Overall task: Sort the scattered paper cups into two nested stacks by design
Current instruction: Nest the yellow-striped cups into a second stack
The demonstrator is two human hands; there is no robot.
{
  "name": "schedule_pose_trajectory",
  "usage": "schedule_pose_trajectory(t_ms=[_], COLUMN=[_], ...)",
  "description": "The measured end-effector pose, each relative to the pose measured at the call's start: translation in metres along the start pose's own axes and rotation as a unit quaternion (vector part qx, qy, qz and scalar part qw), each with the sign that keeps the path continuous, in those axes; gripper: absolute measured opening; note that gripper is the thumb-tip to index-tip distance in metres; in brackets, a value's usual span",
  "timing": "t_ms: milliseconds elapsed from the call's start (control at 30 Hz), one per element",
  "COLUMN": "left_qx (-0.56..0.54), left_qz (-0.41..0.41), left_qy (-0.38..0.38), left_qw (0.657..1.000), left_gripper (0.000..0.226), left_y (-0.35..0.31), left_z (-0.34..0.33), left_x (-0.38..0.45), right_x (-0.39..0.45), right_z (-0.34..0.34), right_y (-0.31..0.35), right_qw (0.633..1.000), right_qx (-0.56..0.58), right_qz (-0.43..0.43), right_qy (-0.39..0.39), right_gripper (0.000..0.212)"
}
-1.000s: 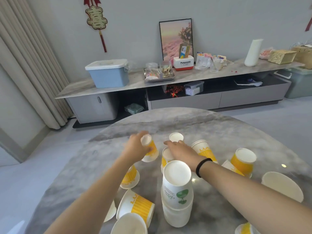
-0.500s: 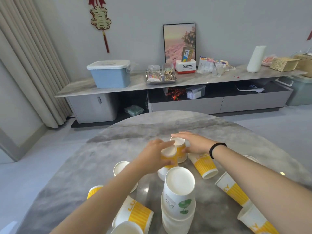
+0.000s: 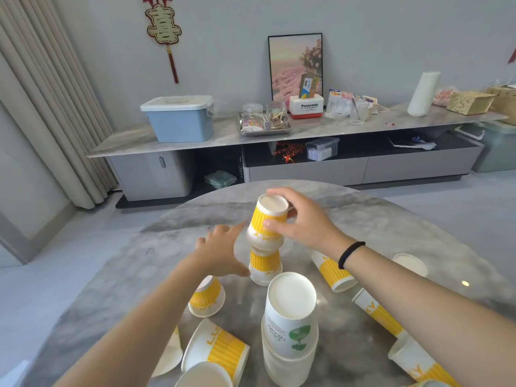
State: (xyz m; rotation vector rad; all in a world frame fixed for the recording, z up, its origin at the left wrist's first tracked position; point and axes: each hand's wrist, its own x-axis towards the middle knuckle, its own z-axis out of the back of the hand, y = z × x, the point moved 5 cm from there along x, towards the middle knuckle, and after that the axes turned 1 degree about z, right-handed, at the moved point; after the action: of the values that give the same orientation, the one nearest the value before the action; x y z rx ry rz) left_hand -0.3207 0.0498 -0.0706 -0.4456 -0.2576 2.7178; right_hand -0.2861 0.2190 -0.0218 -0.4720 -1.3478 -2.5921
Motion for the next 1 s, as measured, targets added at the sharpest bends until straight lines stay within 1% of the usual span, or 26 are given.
schedule_pose_trajectory(t_ms=[33,67,133,167,200,267,300,367,400,433,500,533,600,633,667,700,767,800,833,867,933,1000], left_qx=[0.079,0.124,0.12,0.097,0.064,-0.05,-0.123,-0.254,-0.298,-0.325,-0.352,-0.348,-0.304,-0.276,-0.246,-0.214,-0.155,-0.136,-0.129,-0.13,-0.164,-0.26], left_qz=[0.041,0.077,0.121,0.125,0.122,0.124,0.128,0.111,0.091,0.063,0.007,-0.014,-0.04,-0.047,-0.054,-0.058,-0.058,-0.053,-0.052,-0.058,-0.072,-0.052], left_qy=[0.013,0.032,0.081,0.091,0.084,0.017,-0.031,-0.146,-0.193,-0.226,-0.247,-0.241,-0.216,-0.201,-0.185,-0.166,-0.12,-0.097,-0.078,-0.067,-0.066,-0.08], left_qw=[0.996,0.989,0.982,0.983,0.987,0.991,0.984,0.95,0.93,0.916,0.903,0.906,0.927,0.939,0.95,0.961,0.979,0.984,0.987,0.988,0.982,0.961], left_gripper=[0.108,0.107,0.098,0.09,0.083,0.074,0.073,0.068,0.064,0.061,0.055,0.053,0.052,0.053,0.055,0.059,0.069,0.073,0.077,0.08,0.09,0.111], left_y=[0.009,0.017,0.029,0.033,0.035,0.037,0.038,0.031,0.025,0.016,-0.004,-0.015,-0.033,-0.04,-0.047,-0.053,-0.059,-0.058,-0.057,-0.056,-0.054,-0.048], left_z=[0.001,0.0,-0.009,-0.013,-0.015,-0.007,0.002,0.029,0.043,0.055,0.069,0.071,0.065,0.057,0.048,0.037,0.013,0.001,-0.01,-0.017,-0.025,-0.028], left_x=[-0.002,-0.005,-0.012,-0.016,-0.018,-0.019,-0.02,-0.025,-0.029,-0.032,-0.035,-0.035,-0.029,-0.024,-0.017,-0.01,0.003,0.007,0.011,0.013,0.012,0.01], right_x=[-0.001,-0.002,-0.009,-0.014,-0.018,-0.024,-0.025,-0.027,-0.028,-0.029,-0.029,-0.029,-0.031,-0.033,-0.035,-0.039,-0.048,-0.052,-0.055,-0.058,-0.062,-0.064], right_z=[-0.01,-0.019,-0.035,-0.042,-0.046,-0.049,-0.049,-0.047,-0.046,-0.042,-0.03,-0.02,0.0,0.009,0.014,0.018,0.021,0.023,0.024,0.025,0.023,0.022], right_y=[0.0,-0.004,-0.019,-0.026,-0.032,-0.041,-0.043,-0.046,-0.047,-0.049,-0.049,-0.049,-0.049,-0.051,-0.052,-0.056,-0.067,-0.073,-0.078,-0.083,-0.091,-0.095], right_qw=[0.999,0.996,0.986,0.981,0.977,0.976,0.976,0.973,0.971,0.971,0.976,0.981,0.979,0.965,0.942,0.914,0.86,0.843,0.834,0.833,0.846,0.865], right_qx=[-0.028,-0.058,-0.102,-0.11,-0.113,-0.098,-0.085,-0.066,-0.058,-0.056,-0.072,-0.092,-0.172,-0.236,-0.311,-0.376,-0.452,-0.466,-0.467,-0.457,-0.414,-0.377], right_qz=[0.0,-0.007,-0.04,-0.058,-0.077,-0.103,-0.111,-0.127,-0.133,-0.136,-0.131,-0.12,-0.106,-0.11,-0.125,-0.154,-0.222,-0.249,-0.267,-0.282,-0.303,-0.303], right_qy=[0.036,0.07,0.125,0.147,0.162,0.167,0.166,0.18,0.189,0.19,0.159,0.123,0.031,0.003,-0.002,0.017,0.078,0.102,0.118,0.132,0.146,0.134], right_gripper=[0.057,0.059,0.061,0.063,0.064,0.069,0.074,0.086,0.09,0.09,0.075,0.066,0.054,0.051,0.048,0.048,0.056,0.06,0.062,0.064,0.068,0.077])
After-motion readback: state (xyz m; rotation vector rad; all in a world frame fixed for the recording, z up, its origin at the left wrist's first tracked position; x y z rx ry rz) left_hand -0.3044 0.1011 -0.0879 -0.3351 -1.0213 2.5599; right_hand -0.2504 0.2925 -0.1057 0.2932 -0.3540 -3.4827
